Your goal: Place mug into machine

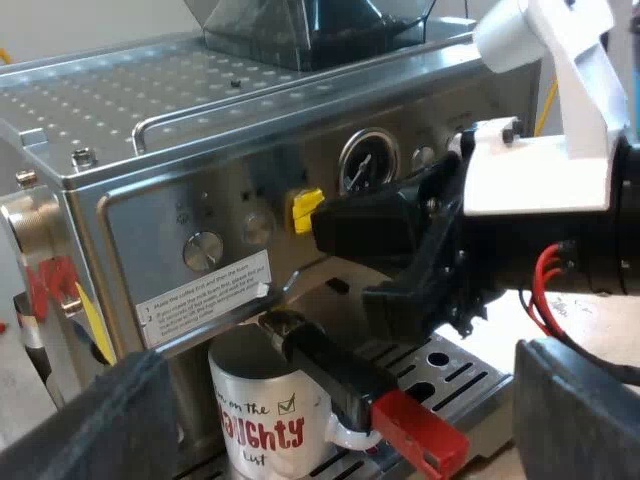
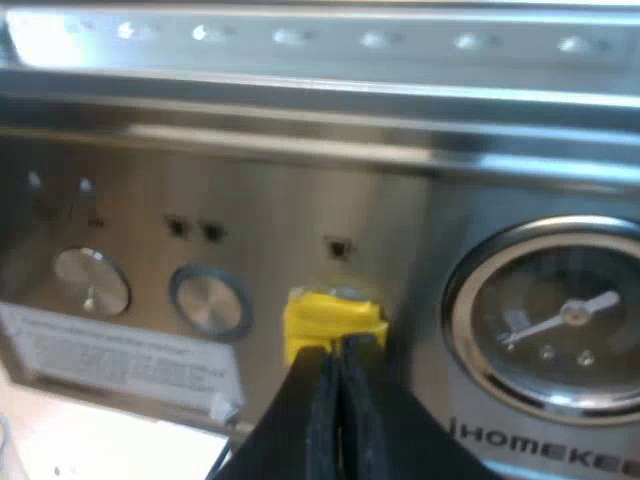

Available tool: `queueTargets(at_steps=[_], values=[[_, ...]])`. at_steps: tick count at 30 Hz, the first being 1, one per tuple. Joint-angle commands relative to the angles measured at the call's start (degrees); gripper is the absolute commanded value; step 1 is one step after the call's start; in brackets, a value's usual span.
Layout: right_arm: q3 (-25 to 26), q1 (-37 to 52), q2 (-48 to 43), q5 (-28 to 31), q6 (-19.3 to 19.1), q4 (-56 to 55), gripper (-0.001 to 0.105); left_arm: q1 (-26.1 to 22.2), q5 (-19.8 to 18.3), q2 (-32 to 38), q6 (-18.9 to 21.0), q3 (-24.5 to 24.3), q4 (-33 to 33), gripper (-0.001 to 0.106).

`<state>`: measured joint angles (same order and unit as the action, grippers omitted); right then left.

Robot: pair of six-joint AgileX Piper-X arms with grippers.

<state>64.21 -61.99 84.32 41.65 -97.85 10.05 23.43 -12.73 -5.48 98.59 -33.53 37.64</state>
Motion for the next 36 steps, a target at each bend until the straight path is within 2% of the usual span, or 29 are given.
queueTargets(at_steps=[1,6,16,21,26,28,30,31,33,36], values=[[1.0,1.3,0.5,-0.8,-0.4,0.5,0.000,0.2,0.1,0.2,0.0,-0.4,0.3,0.071],[2.4,4.0,1.3,2.0,-0.5,0.5,0.000,0.2,0.1,0.2,0.0,-0.4,0.3,0.071],[2.6,5.6,1.3,1.7,-0.5,0.8,0.000,0.2,0.1,0.2,0.0,-0.4,0.3,0.071],[2.6,2.1,-1.4,1.4,-1.2,-7.8,0.000,0.2,0.1,0.2,0.0,-0.4,0.3,0.071],[2.6,-2.2,-5.2,1.4,0.0,-17.9,0.001,0.2,0.1,0.2,0.0,-0.4,0.3,0.071],[2.6,-3.6,-6.6,1.3,1.9,-21.2,0.009,0.2,0.1,0.2,0.0,-0.3,0.2,0.071],[2.5,-4.6,-8.3,-0.2,4.1,-24.3,0.027,0.2,0.1,0.2,0.0,-0.3,0.2,0.071],[2.5,-4.8,-8.8,-0.6,4.7,-25.1,0.031,0.2,0.1,0.2,0.0,-0.3,0.2,0.071],[2.5,-5.0,-10.5,-2.4,6.6,-28.4,0.051,0.2,0.1,0.2,0.0,-0.3,0.7,0.071],[2.5,-5.0,-12.7,-3.0,6.9,-31.7,0.067,0.2,0.1,0.2,0.0,-0.3,0.6,0.071]])
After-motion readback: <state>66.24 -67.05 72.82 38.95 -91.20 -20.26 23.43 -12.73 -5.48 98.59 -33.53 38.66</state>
